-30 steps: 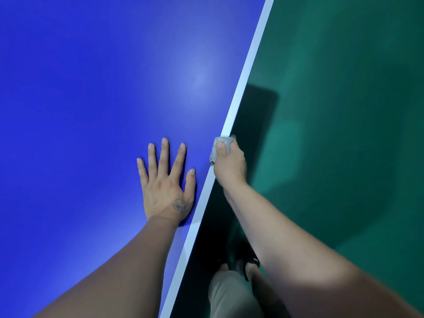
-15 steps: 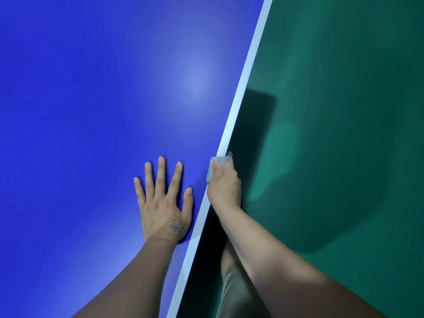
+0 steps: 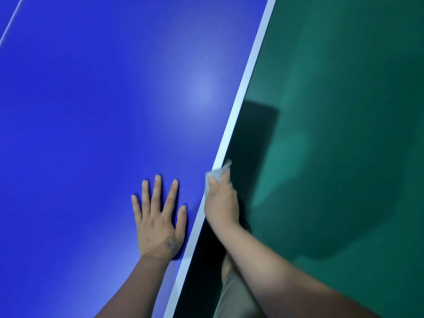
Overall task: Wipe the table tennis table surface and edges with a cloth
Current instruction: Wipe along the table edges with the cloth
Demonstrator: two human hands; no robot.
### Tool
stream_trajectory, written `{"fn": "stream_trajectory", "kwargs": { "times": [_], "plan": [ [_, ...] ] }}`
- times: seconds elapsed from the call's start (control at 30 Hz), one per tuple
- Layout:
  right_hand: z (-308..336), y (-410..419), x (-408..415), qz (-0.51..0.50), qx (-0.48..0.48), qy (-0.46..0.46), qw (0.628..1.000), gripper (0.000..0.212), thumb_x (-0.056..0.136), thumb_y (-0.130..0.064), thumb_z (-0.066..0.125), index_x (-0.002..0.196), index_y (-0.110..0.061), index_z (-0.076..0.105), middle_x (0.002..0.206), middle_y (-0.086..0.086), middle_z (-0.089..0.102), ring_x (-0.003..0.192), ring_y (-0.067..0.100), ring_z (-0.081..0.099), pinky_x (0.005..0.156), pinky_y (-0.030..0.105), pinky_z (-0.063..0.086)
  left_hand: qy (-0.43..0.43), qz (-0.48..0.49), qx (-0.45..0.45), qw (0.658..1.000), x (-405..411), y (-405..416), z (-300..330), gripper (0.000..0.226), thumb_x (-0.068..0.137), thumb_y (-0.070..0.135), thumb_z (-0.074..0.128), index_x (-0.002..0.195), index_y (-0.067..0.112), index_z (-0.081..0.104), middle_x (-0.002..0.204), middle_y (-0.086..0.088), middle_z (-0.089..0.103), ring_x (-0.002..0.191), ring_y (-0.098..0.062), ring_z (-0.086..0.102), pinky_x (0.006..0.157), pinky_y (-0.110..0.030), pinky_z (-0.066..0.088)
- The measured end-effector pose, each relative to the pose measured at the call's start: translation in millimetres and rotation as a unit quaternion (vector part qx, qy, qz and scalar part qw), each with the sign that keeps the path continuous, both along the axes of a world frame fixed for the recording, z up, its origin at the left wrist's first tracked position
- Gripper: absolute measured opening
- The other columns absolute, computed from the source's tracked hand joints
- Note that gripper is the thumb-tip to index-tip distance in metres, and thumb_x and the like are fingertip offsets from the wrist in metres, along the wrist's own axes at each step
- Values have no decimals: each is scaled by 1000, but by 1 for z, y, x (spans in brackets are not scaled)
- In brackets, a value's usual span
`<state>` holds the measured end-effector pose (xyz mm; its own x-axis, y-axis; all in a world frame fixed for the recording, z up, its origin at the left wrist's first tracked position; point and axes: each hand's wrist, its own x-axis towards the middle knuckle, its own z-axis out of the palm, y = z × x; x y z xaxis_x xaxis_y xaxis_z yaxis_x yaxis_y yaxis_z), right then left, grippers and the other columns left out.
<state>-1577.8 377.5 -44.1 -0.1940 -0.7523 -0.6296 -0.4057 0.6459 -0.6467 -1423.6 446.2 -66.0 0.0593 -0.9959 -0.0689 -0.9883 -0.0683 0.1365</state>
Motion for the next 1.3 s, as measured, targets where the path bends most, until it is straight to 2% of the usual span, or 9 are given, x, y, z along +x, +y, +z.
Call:
{"fn": "stream_trajectory", "kwargs": {
  "times": [0.13, 0.23, 0.4, 0.6, 0.73, 0.97, 1.07, 1.2, 1.3],
  "plan": [
    [3, 11, 4, -19, 29, -10, 999, 62, 114, -38, 36, 170, -26, 12, 159, 4, 51, 136, 28, 54, 98, 34, 41, 39, 29, -68, 996, -18, -33, 10, 49, 97, 43, 65, 137, 16, 70, 151, -17, 54, 151, -39, 43, 129, -63, 20],
    [1, -27, 2, -55, 58, -1, 997, 56, 115, -35, 35, 167, -23, 20, 154, 8, 55, 135, 32, 54, 100, 37, 42, 80, 1, -103, 991, -38, -86, 13, 36, 99, 33, 66, 129, 13, 73, 139, -14, 61, 144, -36, 52, 130, -58, 24],
    [-7, -94, -16, -61, 73, 12, 995, 54, 115, -36, 31, 166, -21, 21, 156, 6, 53, 137, 33, 53, 103, 40, 45, 116, -56, -97, 987, -57, -175, 8, 39, 105, 27, 62, 141, 13, 64, 154, -14, 52, 153, -36, 41, 131, -56, 21],
    [-15, -150, -42, -68, 102, 8, 992, 48, 115, -39, 31, 157, -16, 37, 137, 10, 63, 117, 32, 61, 84, 35, 43, 87, -93, -88, 988, -67, -255, 7, 50, 111, 39, 47, 156, 20, 53, 169, -12, 38, 161, -33, 27, 133, -56, 13],
    [-20, -140, -44, -77, 78, -32, 993, 47, 111, -43, 35, 152, -22, 44, 128, 6, 69, 112, 31, 65, 87, 37, 50, 94, -76, -55, 991, -83, -277, 5, 56, 111, 45, 41, 163, 24, 42, 175, -10, 27, 165, -31, 15, 134, -55, 7],
    [-14, -117, -40, -119, 54, -100, 986, 62, 112, -37, 45, 168, -37, 19, 136, -11, 63, 114, 15, 58, 94, 27, 41, 91, -114, -74, 987, -121, -341, 4, 53, 111, 39, 41, 159, 19, 49, 171, -12, 36, 163, -34, 24, 133, -57, 12],
    [-14, -117, -41, -132, 31, -104, 985, 60, 110, -36, 50, 166, -37, 28, 137, -12, 66, 123, 14, 63, 100, 25, 43, 38, -131, -72, 988, -128, -370, 0, 56, 111, 42, 36, 162, 21, 44, 173, -9, 33, 164, -32, 21, 133, -56, 10],
    [-20, -170, -54, -207, 21, -122, 971, 55, 110, -40, 52, 162, -38, 37, 123, -10, 65, 112, 12, 59, 99, 25, 44, 17, -122, -16, 992, -127, -374, -7, 60, 113, 47, 24, 170, 30, 26, 179, -4, 16, 167, -28, 6, 134, -55, 5],
    [-35, -246, -73, -212, -1, -73, 974, 36, 105, -48, 50, 134, -31, 60, 120, 3, 71, 103, 20, 63, 102, 41, 55, 1, -119, -4, 993, -126, -376, -8, 58, 113, 41, 17, 170, 32, 21, 180, -2, 10, 167, -26, 1, 134, -53, 5]
  ]
}}
